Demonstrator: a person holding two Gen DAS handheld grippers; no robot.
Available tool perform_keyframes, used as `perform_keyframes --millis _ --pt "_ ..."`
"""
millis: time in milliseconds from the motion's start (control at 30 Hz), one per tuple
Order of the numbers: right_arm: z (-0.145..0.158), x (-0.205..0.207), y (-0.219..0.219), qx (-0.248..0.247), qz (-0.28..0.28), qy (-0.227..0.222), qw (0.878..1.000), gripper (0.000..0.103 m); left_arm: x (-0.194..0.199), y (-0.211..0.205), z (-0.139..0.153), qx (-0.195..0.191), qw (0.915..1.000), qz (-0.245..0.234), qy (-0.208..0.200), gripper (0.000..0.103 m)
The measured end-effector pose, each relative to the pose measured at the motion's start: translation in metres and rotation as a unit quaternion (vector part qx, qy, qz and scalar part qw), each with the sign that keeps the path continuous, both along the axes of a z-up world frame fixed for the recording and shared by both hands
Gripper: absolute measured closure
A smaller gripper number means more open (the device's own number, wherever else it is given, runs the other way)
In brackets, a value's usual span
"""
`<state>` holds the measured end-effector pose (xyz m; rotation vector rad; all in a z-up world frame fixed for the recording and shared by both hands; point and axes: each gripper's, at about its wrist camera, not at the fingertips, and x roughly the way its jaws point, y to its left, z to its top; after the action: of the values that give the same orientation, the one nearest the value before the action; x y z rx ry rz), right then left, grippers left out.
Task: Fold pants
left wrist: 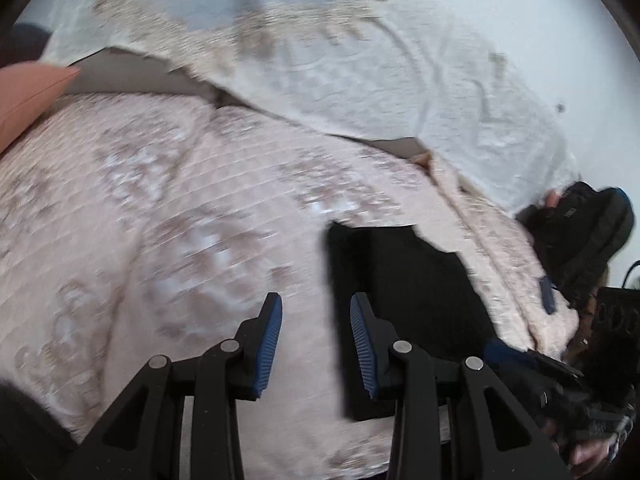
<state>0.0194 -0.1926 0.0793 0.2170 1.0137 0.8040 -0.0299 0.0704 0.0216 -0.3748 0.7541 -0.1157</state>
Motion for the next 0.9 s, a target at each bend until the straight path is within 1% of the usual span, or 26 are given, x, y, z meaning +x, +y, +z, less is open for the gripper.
perform_keyframes --millis 33,67,100,167,200,233,300,367,400,433,467,500,533,600,633,700,767,800,833,867,900 --pt "0.001 0.003 -0.009 -0.002 -0.024 -0.009 1.000 0.050 0.003 -0.009 0.002 -0.002 0.9999 -0.014 -0.004 0.065" --pt "-0.001 0.006 -0.019 -0.018 -0.047 -0.013 0.999 0.061 0.007 -0.019 0.003 -0.004 0.9995 -0.030 -0.006 0.065" --pt "-0.008 0.011 -0.026 -0.045 -0.066 -0.010 0.997 0.068 0.010 -0.028 0.004 -0.004 0.9992 -0.041 -0.006 0.065" --pt "-0.028 0.017 -0.031 -0.095 -0.077 0.010 0.992 0.071 0.018 -0.051 -0.001 -0.005 0.9970 -0.077 -0.002 0.064" --pt "-0.044 0.020 -0.033 -0.124 -0.072 0.035 0.989 0.080 0.023 -0.062 -0.008 -0.003 0.9955 -0.094 0.002 0.064" --pt "-0.046 0.021 -0.035 -0.120 -0.073 0.034 0.990 0.081 0.027 -0.069 -0.016 0.005 0.9949 -0.100 0.014 0.064" --pt "-0.037 0.025 -0.043 -0.090 -0.074 0.033 0.993 0.081 0.035 -0.077 -0.036 0.031 0.9934 -0.097 0.052 0.064" --pt "-0.028 0.032 -0.052 -0.085 -0.092 0.014 0.992 0.081 0.032 -0.075 -0.044 0.063 0.9930 -0.084 0.054 0.064" --pt "-0.025 0.039 -0.056 -0.090 -0.104 0.006 0.990 0.081 0.032 -0.072 -0.043 0.055 0.9930 -0.088 0.056 0.064" --pt "-0.024 0.048 -0.061 -0.094 -0.117 0.002 0.989 0.081 0.033 -0.067 -0.042 0.042 0.9936 -0.086 0.060 0.064" --pt "-0.025 0.056 -0.066 -0.094 -0.128 0.001 0.987 0.080 0.035 -0.063 -0.040 0.039 0.9941 -0.077 0.065 0.064" --pt "-0.026 0.063 -0.069 -0.091 -0.135 0.002 0.987 0.076 0.039 -0.060 -0.037 0.047 0.9943 -0.069 0.065 0.064" --pt "-0.026 0.070 -0.070 -0.088 -0.137 0.001 0.987 0.074 0.043 -0.058 -0.031 0.054 0.9948 -0.064 0.058 0.064" --pt "-0.030 0.092 -0.073 -0.085 -0.144 -0.001 0.986 0.055 0.058 -0.055 -0.024 0.055 0.9959 -0.052 0.050 0.064" --pt "-0.031 0.101 -0.074 -0.082 -0.147 0.004 0.986 0.053 0.066 -0.053 -0.022 0.051 0.9963 -0.049 0.049 0.064" --pt "-0.041 0.124 -0.074 -0.075 -0.150 0.025 0.985 0.053 0.085 -0.052 -0.022 0.047 0.9964 -0.055 0.044 0.062" --pt "-0.050 0.139 -0.076 -0.084 -0.150 0.054 0.984 0.054 0.104 -0.055 -0.030 0.047 0.9959 -0.055 0.054 0.062" --pt "-0.057 0.146 -0.073 -0.088 -0.144 0.065 0.984 0.076 0.109 -0.056 -0.031 0.042 0.9958 -0.061 0.053 0.062" --pt "-0.061 0.151 -0.070 -0.096 -0.137 0.064 0.984 0.094 0.114 -0.058 -0.033 0.041 0.9957 -0.066 0.050 0.065" --pt "-0.066 0.154 -0.069 -0.104 -0.135 0.066 0.983 0.096 0.117 -0.059 -0.033 0.044 0.9957 -0.065 0.048 0.070" --pt "-0.068 0.155 -0.069 -0.102 -0.137 0.068 0.983 0.097 0.120 -0.060 -0.035 0.053 0.9955 -0.061 0.050 0.078"
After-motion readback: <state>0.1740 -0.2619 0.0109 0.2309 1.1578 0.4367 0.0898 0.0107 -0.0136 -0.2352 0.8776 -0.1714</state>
